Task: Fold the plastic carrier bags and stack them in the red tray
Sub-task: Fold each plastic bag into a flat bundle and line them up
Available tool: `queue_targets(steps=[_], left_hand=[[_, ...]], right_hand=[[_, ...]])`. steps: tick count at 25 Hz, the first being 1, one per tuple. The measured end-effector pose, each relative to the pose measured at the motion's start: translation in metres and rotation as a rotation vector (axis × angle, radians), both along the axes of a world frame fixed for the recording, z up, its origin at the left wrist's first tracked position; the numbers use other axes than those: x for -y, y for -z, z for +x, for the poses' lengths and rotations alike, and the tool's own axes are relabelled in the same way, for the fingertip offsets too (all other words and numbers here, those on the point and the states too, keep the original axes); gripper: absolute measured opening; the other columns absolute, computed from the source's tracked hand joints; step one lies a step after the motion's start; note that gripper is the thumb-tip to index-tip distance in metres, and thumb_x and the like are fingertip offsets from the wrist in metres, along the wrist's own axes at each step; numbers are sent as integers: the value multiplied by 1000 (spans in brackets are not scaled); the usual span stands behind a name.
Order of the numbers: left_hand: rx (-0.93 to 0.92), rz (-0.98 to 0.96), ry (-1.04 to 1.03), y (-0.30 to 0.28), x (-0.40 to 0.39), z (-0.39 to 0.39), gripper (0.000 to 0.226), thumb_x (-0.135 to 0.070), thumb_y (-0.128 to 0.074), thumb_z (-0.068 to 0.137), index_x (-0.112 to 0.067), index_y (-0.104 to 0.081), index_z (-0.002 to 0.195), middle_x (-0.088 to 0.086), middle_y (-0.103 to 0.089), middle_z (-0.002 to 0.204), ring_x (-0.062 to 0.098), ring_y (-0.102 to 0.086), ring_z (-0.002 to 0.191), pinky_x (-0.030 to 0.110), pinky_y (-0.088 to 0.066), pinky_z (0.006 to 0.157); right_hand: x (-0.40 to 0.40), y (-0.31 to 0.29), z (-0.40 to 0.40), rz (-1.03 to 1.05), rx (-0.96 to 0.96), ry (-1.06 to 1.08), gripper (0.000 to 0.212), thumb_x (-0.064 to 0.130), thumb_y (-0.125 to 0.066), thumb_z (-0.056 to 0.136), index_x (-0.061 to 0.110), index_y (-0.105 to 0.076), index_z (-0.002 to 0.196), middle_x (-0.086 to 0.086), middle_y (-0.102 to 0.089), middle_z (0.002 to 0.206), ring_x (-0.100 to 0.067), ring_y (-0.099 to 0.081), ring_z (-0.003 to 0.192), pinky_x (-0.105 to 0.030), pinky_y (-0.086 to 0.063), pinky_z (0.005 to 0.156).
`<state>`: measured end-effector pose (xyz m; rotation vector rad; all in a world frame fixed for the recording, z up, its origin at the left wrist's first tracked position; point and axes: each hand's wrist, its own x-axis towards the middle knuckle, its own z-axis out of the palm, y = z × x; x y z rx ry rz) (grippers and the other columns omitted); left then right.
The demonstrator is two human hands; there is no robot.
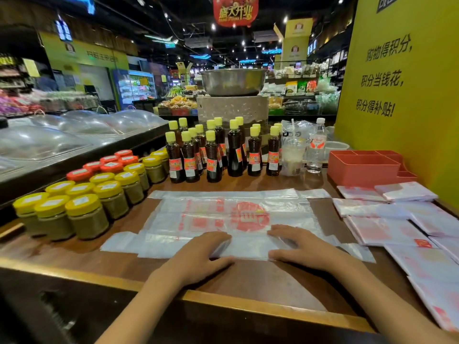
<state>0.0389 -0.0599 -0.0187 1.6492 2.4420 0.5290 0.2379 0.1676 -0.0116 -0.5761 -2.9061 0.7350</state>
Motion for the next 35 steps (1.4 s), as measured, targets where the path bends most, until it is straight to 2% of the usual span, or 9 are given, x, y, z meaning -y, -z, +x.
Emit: queue_targets(steps=[5,9,12,15,20,22,26,32,35], left_hand=[[-47,91,-42,-2,3,7,57,-67,-55,89,-42,-48,139,-26,-46,142,0,-43,129,23,-35,108],[-30,152,-43,-4,3,9,33,-51,-49,99,-37,-60,126,-25,-56,127,-4,-49,114,19,-41,102],[-95,167,-77,-3,3,8,26,-39,-44,104,-31,-66,115,-14,-66,117,2,-56,105,17,-41,91],[-139,217,-137,-3,6,6,26,-40,-42,104,-33,-65,112,-13,-68,111,8,-61,102,26,-47,90],[-196,243,-149,-8,10,12,22,-41,-50,101,-31,-67,111,-12,-70,108,7,-61,99,15,-42,81],[-212,259,-144,-8,12,11,21,-40,-55,99,-33,-66,114,-16,-68,113,4,-59,103,10,-37,79],[-210,192,-175,-10,17,8,22,-31,-54,99,-36,-61,119,-17,-65,119,2,-56,106,6,-36,77],[-263,62,-75,-54,20,-3,28,-33,-52,95,-38,-55,123,-17,-64,99,3,-56,87,11,-37,68],[-354,63,-136,-61,7,-11,36,-29,-51,96,-35,-53,131,-15,-65,109,5,-58,96,15,-41,74]], right_hand=[[-4,6,1,29,-109,43,47,63,-55,91,39,-65,129,19,-53,142,-2,-49,130,-26,-37,112],[-1,2,-1,141,-159,51,40,54,-45,101,24,-69,90,8,-69,96,-7,-62,90,-37,-51,86],[-3,2,3,111,-181,62,35,61,-57,92,34,-71,109,22,-66,115,-1,-59,105,-26,-47,96],[-1,6,5,172,-150,3,54,68,-63,84,39,-62,129,29,-55,126,2,-51,118,-24,-41,103],[-1,0,3,258,-256,36,27,42,-54,101,27,-73,113,12,-71,113,-11,-63,107,-25,-46,90],[-5,-3,10,225,-284,76,23,42,-57,99,30,-75,107,14,-72,107,-7,-63,101,-29,-48,88],[-15,-11,23,129,-315,155,10,51,-70,88,42,-70,86,21,-70,85,8,-60,84,-19,-44,69],[-17,-23,31,245,-431,194,28,46,-71,87,46,-63,114,26,-68,103,-1,-62,96,-30,-52,82],[-20,-15,13,404,-522,198,40,27,-75,87,31,-62,124,12,-70,112,-16,-67,102,-40,-55,88]])
